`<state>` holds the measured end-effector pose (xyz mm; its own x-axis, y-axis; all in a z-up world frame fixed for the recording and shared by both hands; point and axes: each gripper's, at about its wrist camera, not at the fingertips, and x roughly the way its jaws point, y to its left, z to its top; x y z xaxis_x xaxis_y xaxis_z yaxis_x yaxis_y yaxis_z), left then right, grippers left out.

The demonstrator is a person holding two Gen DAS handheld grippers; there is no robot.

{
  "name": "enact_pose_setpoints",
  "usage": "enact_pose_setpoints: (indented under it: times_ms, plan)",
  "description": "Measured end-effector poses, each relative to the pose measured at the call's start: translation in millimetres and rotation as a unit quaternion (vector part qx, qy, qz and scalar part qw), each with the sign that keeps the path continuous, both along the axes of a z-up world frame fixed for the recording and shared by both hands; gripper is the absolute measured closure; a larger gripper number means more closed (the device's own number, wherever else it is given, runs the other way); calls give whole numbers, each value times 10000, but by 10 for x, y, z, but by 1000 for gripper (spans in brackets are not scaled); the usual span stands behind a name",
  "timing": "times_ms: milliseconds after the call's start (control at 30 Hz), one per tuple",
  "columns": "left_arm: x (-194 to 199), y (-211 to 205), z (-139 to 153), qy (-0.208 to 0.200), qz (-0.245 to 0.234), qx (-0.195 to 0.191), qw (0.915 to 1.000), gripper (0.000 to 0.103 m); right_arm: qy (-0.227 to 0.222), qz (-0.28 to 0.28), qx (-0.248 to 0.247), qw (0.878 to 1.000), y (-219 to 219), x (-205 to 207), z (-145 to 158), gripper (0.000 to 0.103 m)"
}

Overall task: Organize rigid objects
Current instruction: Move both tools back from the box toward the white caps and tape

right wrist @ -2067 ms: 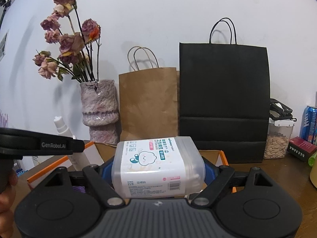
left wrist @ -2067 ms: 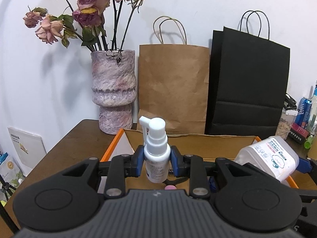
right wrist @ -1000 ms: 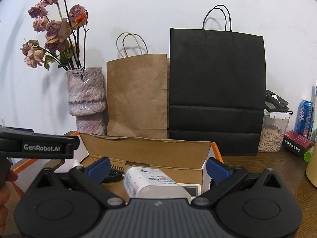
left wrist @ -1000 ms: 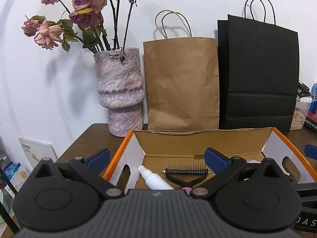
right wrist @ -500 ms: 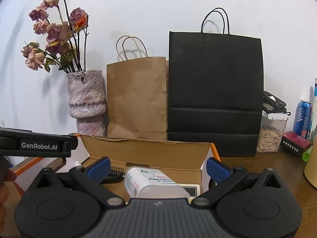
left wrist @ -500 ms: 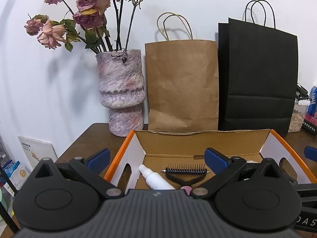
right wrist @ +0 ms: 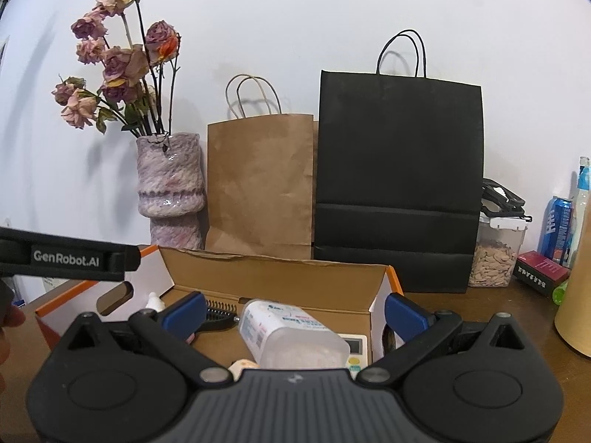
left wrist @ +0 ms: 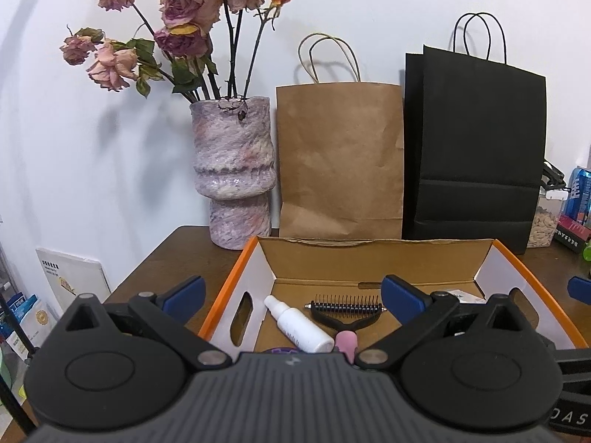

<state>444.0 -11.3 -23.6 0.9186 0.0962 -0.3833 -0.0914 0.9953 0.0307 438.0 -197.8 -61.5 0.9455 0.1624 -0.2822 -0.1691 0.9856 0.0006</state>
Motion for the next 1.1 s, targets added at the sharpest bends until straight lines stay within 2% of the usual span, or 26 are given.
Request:
enact_pose_setpoints:
  times_ms: [567,1100]
  plan:
    - [-620,33,25,-99,4,42,9999,0,-6,-32,-30,10000,-76,-594,14,0]
    - [-1175,83,-111,50,-96,98,9999,0,238,62,-23,9997,-136,-1177,-71,0]
